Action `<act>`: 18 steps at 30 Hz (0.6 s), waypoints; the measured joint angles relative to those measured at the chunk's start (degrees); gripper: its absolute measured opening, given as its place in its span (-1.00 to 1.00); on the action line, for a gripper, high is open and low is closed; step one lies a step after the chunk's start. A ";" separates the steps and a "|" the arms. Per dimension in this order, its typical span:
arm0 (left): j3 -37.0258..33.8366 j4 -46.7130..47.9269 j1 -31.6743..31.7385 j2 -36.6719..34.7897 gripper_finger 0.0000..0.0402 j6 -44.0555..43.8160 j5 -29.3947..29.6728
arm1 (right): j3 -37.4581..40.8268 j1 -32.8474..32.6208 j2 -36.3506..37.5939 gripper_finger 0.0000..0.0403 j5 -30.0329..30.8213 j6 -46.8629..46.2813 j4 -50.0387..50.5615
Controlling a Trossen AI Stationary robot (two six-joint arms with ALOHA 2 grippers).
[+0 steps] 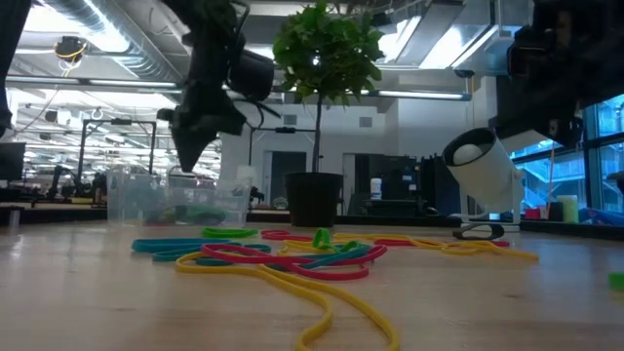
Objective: Pick and place rubber bands into bin
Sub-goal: Put the red rubber band into the transparent bin, then put the black rubber band into the transparent bin
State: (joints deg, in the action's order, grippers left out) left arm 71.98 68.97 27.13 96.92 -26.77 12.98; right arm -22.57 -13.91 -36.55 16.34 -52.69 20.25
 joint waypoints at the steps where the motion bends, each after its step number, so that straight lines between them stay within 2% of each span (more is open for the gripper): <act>1: -0.28 -0.43 0.04 0.00 -0.97 0.39 -0.57 | 0.00 0.00 -0.36 -0.96 1.09 -1.14 -0.03; 7: -0.39 -1.86 -0.04 0.00 -0.75 1.04 -4.60 | 0.00 0.00 -2.20 -0.96 4.24 -4.17 -0.01; 13: -0.39 -0.94 -0.02 -0.03 -0.42 2.48 -3.43 | 0.00 0.00 -3.33 -0.96 4.21 -4.23 -0.35; 18: -0.39 0.42 -0.80 -2.78 -0.27 -2.88 -3.51 | 0.00 0.00 -3.46 -0.96 4.13 -2.69 -0.34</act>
State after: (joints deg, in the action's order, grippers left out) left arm 71.60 69.39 26.33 94.14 -29.66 9.47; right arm -22.57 -13.91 -40.01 20.47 -55.39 19.92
